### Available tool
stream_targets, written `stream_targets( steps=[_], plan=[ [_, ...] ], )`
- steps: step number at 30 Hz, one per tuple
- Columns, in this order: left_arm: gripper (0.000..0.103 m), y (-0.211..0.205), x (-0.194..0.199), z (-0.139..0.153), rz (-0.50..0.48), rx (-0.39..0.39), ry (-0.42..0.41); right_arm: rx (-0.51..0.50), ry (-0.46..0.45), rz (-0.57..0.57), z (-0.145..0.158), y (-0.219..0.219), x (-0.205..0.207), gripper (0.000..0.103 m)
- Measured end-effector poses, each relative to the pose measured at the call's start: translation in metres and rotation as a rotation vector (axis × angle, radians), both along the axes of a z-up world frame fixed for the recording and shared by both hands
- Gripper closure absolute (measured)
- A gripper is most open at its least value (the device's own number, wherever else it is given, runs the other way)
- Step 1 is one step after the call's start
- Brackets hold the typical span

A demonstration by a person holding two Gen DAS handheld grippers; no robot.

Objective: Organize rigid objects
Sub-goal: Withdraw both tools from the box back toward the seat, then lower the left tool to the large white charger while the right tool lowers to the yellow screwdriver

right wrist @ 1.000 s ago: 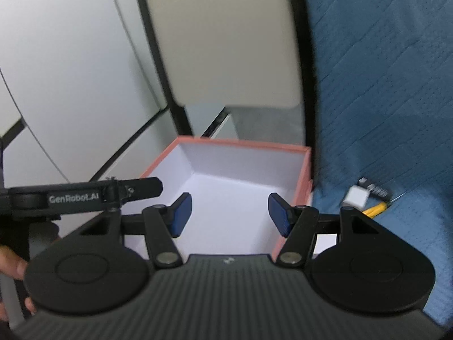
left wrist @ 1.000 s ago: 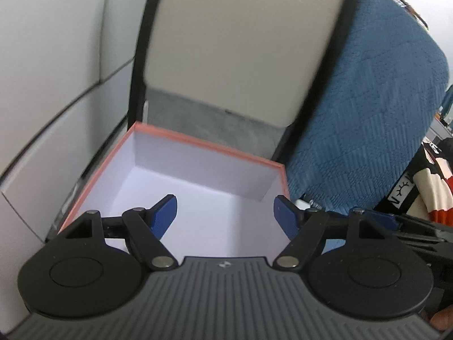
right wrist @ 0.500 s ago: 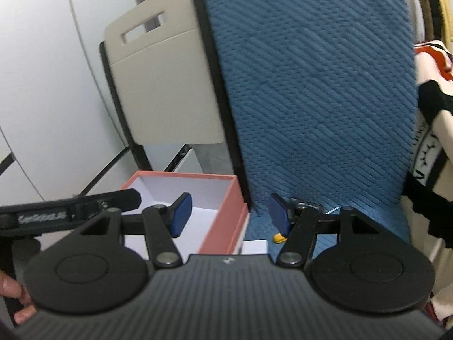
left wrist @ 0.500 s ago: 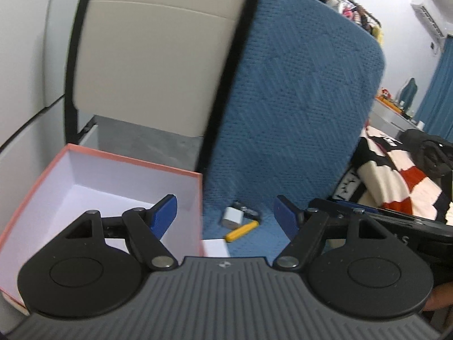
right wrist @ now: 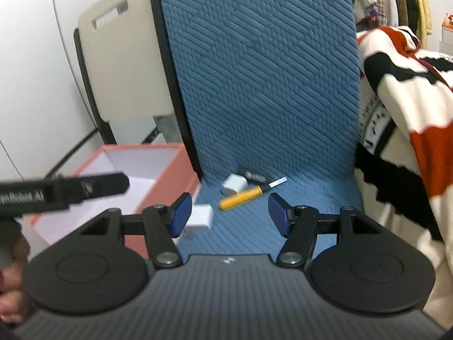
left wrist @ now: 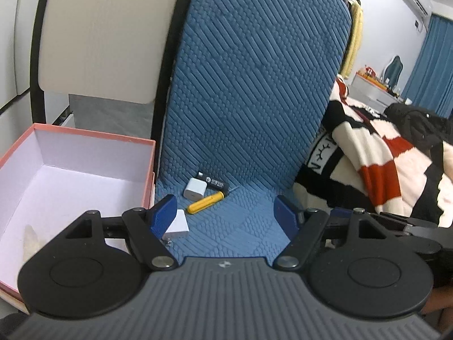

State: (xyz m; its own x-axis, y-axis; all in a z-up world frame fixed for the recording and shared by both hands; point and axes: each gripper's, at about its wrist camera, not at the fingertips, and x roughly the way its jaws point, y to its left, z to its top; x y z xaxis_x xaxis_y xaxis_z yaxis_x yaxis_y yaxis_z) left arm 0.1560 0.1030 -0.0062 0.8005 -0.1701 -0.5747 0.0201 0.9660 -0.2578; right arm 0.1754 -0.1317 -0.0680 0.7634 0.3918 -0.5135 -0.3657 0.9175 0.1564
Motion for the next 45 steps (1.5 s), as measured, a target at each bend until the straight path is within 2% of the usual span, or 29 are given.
stream_targets(
  steps=[8, 11, 16, 21, 25, 30, 35, 39, 45],
  plan=[
    [0.024, -0.016, -0.005, -0.023, -0.007, -0.061, 0.064, -0.052, 0.042, -0.051, -0.027, -0.023, -0.009, 0.041],
    [0.024, -0.025, -0.009, -0.031, -0.014, -0.037, 0.076, -0.048, 0.075, -0.066, -0.033, -0.029, -0.009, 0.041],
    [0.024, -0.033, -0.011, -0.038, -0.020, -0.009, 0.097, -0.052, 0.075, -0.078, -0.029, -0.029, -0.010, 0.041],
    [0.024, -0.036, 0.004, -0.046, -0.022, 0.030, 0.111, -0.050, 0.090, -0.104, -0.031, -0.029, -0.001, 0.041],
    [0.024, -0.041, 0.025, -0.058, -0.030, 0.067, 0.117, -0.019, 0.120, -0.126, -0.035, -0.031, 0.018, 0.041],
    [0.024, -0.043, 0.053, -0.078, -0.033, 0.077, 0.145, 0.061, 0.180, -0.138, -0.043, -0.031, 0.048, 0.041],
    [0.024, -0.047, 0.073, -0.103, -0.023, 0.105, 0.165, 0.059, 0.225, -0.138, -0.047, -0.022, 0.076, 0.041],
    [0.024, -0.047, 0.084, -0.119, -0.016, 0.147, 0.164, 0.135, 0.320, -0.155, -0.051, -0.026, 0.103, 0.041],
    [0.024, -0.047, 0.097, -0.137, 0.054, 0.215, 0.156, 0.248, 0.443, -0.187, -0.064, -0.027, 0.142, 0.041]
  ],
)
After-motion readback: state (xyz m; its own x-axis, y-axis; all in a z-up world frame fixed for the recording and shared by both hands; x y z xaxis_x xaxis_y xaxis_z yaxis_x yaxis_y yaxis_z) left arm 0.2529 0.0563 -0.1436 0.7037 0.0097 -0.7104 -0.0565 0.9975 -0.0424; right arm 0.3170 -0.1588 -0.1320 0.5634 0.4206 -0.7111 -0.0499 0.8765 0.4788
